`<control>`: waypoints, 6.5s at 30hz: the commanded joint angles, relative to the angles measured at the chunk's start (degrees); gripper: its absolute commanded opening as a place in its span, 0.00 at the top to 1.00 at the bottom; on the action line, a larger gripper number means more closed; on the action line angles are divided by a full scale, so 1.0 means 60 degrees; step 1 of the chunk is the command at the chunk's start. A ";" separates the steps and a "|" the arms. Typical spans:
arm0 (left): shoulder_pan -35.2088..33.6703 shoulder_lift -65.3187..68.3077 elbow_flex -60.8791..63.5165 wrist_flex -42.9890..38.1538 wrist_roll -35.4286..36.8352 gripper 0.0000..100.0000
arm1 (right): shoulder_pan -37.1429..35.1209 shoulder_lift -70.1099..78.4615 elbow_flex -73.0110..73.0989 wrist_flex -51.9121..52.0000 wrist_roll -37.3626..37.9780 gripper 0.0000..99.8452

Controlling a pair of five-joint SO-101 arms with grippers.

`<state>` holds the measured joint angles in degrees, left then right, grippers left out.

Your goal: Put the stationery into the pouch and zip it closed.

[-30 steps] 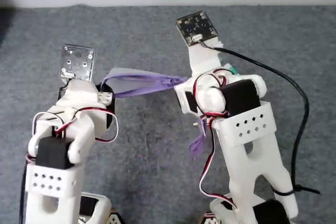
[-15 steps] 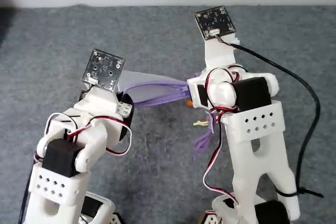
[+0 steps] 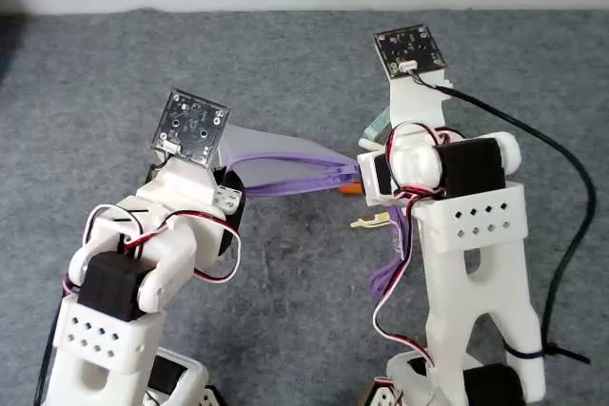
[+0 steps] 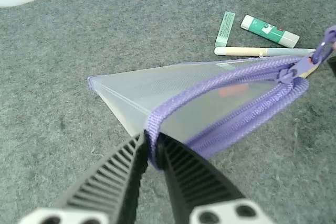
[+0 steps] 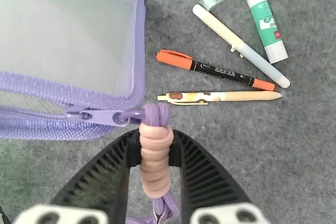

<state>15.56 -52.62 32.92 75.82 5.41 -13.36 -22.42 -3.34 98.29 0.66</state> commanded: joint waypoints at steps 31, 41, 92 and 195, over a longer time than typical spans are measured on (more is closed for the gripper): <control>-0.1392 -0.0073 -0.0037 -0.0513 -0.0029 0.99 | 0.2615 0.0022 0.0791 -0.0330 0.2212 0.87; -0.1421 -0.0073 -0.0037 -0.0513 -0.0029 0.99 | 0.2410 0.3114 0.1245 -0.3626 0.6051 0.82; -0.1421 -0.0073 -0.0037 -0.0469 -0.0044 0.99 | 0.1560 0.1004 0.1275 -0.2864 0.4527 0.99; -0.1407 -0.0073 0.0344 -0.0718 -0.0044 0.99 | 0.1048 -0.2147 0.5626 -0.5458 0.2476 0.90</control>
<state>7.30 -52.62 34.15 73.54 5.05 -7.91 -41.32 35.08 63.56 12.09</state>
